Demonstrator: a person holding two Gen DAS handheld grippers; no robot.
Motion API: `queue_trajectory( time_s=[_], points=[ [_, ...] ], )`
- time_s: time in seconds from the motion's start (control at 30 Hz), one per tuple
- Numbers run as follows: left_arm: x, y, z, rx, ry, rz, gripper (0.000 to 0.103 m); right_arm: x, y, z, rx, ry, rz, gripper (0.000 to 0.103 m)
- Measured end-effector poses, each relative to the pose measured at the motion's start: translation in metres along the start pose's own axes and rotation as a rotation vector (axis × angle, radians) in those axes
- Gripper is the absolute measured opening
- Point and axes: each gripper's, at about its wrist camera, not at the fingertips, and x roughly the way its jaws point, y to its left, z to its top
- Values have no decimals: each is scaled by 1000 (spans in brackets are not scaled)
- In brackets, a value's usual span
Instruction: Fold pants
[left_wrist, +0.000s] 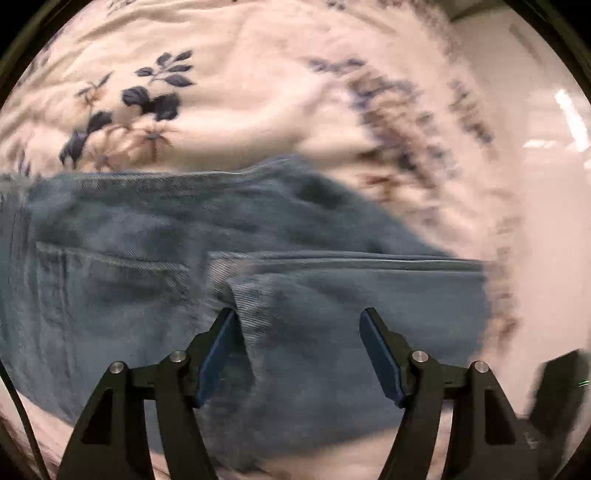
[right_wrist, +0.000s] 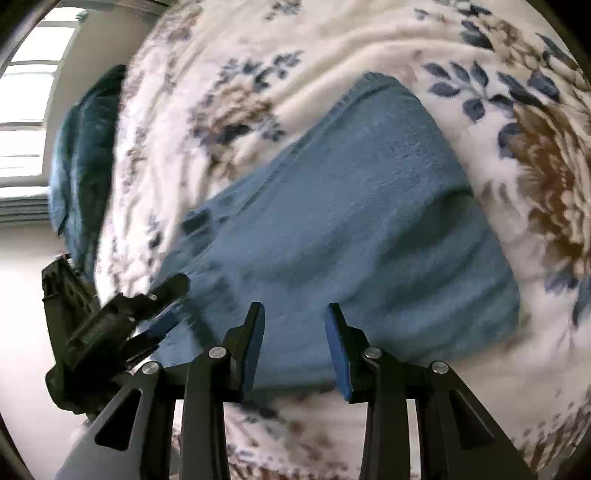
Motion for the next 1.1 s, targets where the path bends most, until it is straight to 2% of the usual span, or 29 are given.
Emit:
queue_trajectory(
  time_s=[0.03, 0.07, 0.1, 0.13, 0.2, 0.23, 0.3, 0.4, 0.47, 0.53, 0.6, 0.63, 0.7, 0.73, 0.83, 0.9, 0.97, 1.03, 1.1],
  points=[
    [7, 4, 0, 7, -4, 45, 67, 7, -11, 3, 17, 14, -58, 37],
    [10, 14, 1, -3, -4, 58, 67, 9, -21, 2, 33, 19, -88, 35],
    [11, 23, 1, -16, 0, 40, 66, 9, -38, 1, 59, 25, -120, 20],
    [10, 27, 1, -22, 1, 26, 66, 9, -50, -2, 84, 26, -132, 0],
    [7, 27, -2, -3, -5, 37, 67, 6, -76, -10, 136, 35, -104, 0],
    [7, 25, -4, 14, -10, 55, 67, 6, -83, -11, 158, 41, -75, 0],
    [10, 21, -6, 17, -13, 69, 68, 4, -87, -12, 170, 58, -71, 0],
    [3, 18, -6, -14, -13, 77, 68, -7, -79, -6, 175, 74, -75, 10],
    [-6, 10, -8, -28, -36, 67, 68, -30, -72, -2, 152, 10, -89, 23],
    [-23, 1, -13, -13, -81, 58, 68, -48, -74, 2, 137, -63, -130, 54],
    [-39, -11, -16, 7, -121, 59, 68, -46, -81, 13, 133, -76, -148, 57],
    [-42, -19, -16, 10, -126, 43, 68, -39, -88, 15, 130, -49, -170, 54],
    [-38, -41, -11, 21, -101, -12, 68, -21, -102, 10, 123, -2, -287, 47],
    [-31, -58, -7, 45, -77, -40, 68, -20, -111, 3, 130, 7, -336, 52],
    [-8, -117, 9, 178, -10, -102, 69, -30, -148, -16, 280, 9, -177, 53],
    [17, -169, 22, 323, 88, -154, 70, -42, -159, -20, 345, -26, -67, 54],
    [38, -203, 28, 433, 156, -127, 70, -53, -166, -20, 360, -76, 11, 55],
    [64, -238, 32, 571, 238, -109, 70, -56, -173, -20, 376, -93, 90, 55],
    [87, -263, 29, 695, 308, -53, 70, -51, -182, -23, 419, -96, 169, 55]
  ],
)
